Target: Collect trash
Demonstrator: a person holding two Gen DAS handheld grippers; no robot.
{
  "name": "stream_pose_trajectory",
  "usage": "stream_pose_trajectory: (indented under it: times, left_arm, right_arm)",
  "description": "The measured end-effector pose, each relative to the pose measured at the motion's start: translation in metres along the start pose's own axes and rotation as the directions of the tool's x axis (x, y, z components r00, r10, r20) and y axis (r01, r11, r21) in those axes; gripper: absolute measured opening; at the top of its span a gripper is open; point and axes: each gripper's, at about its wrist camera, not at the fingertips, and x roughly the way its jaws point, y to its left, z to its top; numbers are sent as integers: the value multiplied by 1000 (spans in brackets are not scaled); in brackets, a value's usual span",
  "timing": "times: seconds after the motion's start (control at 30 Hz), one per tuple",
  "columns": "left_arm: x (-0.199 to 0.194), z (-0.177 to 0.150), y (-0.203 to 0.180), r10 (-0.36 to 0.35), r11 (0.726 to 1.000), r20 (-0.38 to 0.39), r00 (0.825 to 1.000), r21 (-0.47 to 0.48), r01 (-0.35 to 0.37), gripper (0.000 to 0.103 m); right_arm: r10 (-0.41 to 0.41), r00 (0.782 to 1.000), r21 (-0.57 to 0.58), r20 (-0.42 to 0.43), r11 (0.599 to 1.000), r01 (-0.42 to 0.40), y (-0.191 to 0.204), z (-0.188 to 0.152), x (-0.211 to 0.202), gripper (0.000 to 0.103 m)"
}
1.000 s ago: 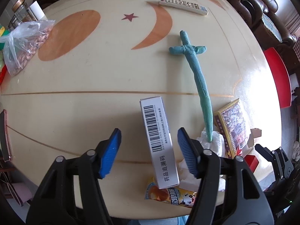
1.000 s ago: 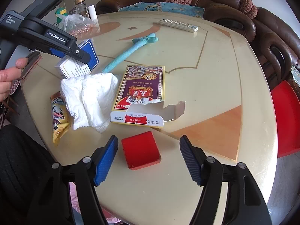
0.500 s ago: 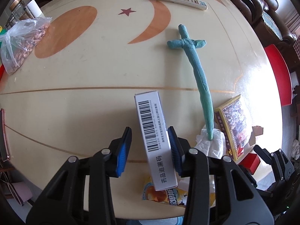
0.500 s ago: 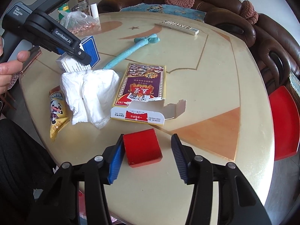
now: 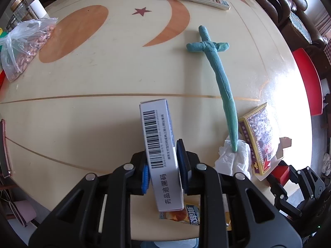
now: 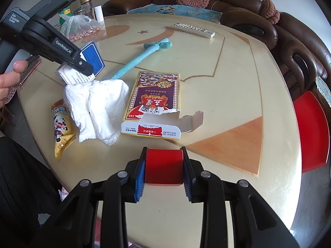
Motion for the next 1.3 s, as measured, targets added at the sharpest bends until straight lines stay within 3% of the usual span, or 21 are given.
stream_pose_trajectory:
  times: [0.37, 0.73, 1.3]
  left_arm:
    - [-18, -4, 6, 16, 1000, 49, 999, 0, -16, 23]
    - [-60, -20, 14, 26, 1000, 139, 990, 13, -28, 23]
    - [-141, -107, 9, 14, 993, 312, 950, 107, -49, 23]
  right_arm:
    - [-49, 999, 30, 23, 998, 48, -4, 6, -9, 30]
    - [-87, 994, 38, 65, 996, 85, 13, 20, -39, 30]
    - [-104, 979, 30, 173, 995, 100, 62, 35, -126, 30]
